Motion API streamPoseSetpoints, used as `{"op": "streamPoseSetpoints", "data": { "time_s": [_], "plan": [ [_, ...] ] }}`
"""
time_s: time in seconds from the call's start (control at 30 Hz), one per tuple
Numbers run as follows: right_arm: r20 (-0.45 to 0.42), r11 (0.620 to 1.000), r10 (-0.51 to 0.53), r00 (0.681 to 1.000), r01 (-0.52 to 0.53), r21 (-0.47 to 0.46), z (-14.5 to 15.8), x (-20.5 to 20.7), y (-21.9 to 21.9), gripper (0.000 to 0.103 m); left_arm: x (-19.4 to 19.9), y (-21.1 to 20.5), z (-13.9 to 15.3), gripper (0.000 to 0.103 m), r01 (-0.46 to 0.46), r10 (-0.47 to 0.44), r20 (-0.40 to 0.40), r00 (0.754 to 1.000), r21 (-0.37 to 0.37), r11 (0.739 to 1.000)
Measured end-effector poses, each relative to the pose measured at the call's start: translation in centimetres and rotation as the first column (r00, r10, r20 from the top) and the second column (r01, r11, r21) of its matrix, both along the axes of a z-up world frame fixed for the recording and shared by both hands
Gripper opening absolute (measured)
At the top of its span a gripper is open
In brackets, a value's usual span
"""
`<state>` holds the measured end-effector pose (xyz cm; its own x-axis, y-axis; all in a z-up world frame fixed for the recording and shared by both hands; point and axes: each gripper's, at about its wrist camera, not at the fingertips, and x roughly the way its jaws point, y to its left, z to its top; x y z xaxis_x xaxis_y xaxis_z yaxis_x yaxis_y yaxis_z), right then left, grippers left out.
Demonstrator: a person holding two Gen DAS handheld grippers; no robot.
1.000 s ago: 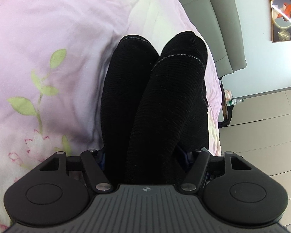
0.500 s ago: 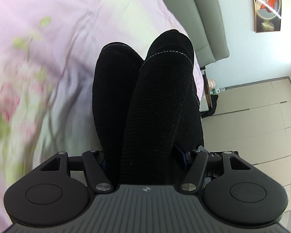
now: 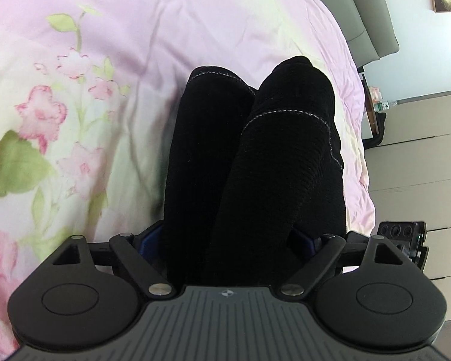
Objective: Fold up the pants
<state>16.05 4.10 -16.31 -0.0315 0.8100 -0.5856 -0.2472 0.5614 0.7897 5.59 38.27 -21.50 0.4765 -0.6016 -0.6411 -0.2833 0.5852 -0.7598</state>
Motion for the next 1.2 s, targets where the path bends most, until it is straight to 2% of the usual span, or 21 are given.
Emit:
{"op": "streamPoseSetpoints", "data": {
  "time_s": [0.13,0.3,0.4,0.5,0.63,0.83,1.07,1.2],
  "plan": [
    [-0.061,0.999,-0.007,0.998,0.01,0.036,-2.2,0.1,0.3,0.096,0.3,-0.9,-1.5,0.103,-0.016,0.016,0.003,1.0,-0.067,0.998],
    [-0.109,0.993,-0.007,0.994,0.02,0.114,-4.9,0.0,2.1,0.098,0.5,-0.6,-2.1,0.103,-0.023,0.025,0.015,1.0,-0.088,0.996],
    [-0.098,0.992,0.001,0.995,0.011,0.125,-5.4,0.2,3.3,0.093,0.4,-0.2,-2.1,0.103,-0.024,0.027,0.032,0.999,-0.091,0.996],
    [-0.092,0.991,0.014,0.996,-0.002,0.131,-5.3,0.4,3.2,0.085,0.2,-0.3,-2.1,0.091,-0.015,0.024,0.068,0.997,-0.12,0.993],
    [-0.095,0.99,-0.003,0.995,0.016,0.137,-4.6,0.2,2.9,0.078,0.2,-0.9,-1.0,0.078,-0.009,0.016,0.09,0.996,-0.083,0.996],
    [-0.048,0.989,-0.021,0.999,0.028,0.146,-1.7,-0.6,3.3,0.075,0.1,-2.3,2.4,0.078,-0.003,0.005,0.116,0.993,-0.013,1.0],
    [0.008,0.982,-0.039,0.999,0.037,0.183,2.5,-2.0,0.8,0.075,-0.5,-4.8,7.1,0.078,0.022,-0.028,0.184,0.982,0.035,0.999],
    [0.035,0.979,-0.056,0.998,0.048,0.198,4.5,-3.0,-1.1,0.075,-0.7,-4.7,7.6,0.078,0.039,-0.049,0.21,0.976,0.055,0.998]
  ]
}}
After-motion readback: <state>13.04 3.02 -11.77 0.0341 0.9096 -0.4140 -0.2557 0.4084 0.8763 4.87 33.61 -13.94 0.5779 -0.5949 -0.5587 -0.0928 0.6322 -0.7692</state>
